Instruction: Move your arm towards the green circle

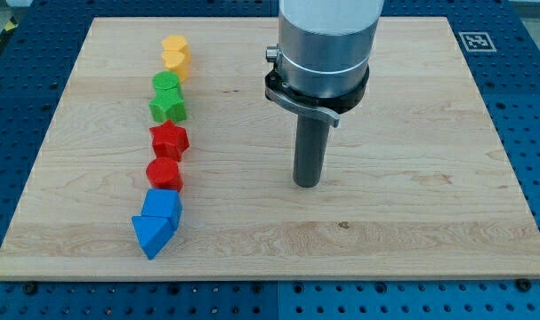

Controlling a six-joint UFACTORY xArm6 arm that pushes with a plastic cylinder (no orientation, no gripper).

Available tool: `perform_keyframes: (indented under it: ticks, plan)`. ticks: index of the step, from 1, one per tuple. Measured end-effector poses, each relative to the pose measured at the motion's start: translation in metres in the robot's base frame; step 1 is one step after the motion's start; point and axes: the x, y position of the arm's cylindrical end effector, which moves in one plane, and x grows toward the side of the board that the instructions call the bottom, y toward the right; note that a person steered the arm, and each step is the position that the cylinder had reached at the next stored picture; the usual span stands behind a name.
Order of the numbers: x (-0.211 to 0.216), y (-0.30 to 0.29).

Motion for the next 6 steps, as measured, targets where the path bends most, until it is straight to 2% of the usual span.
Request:
perform_keyframes:
  ticks: [3, 4, 5, 6]
  plan:
    - [-0.001, 0.0]
    - [-0.057, -0.002]
    - [-0.117, -0.027]
    - [-0.127, -0.045]
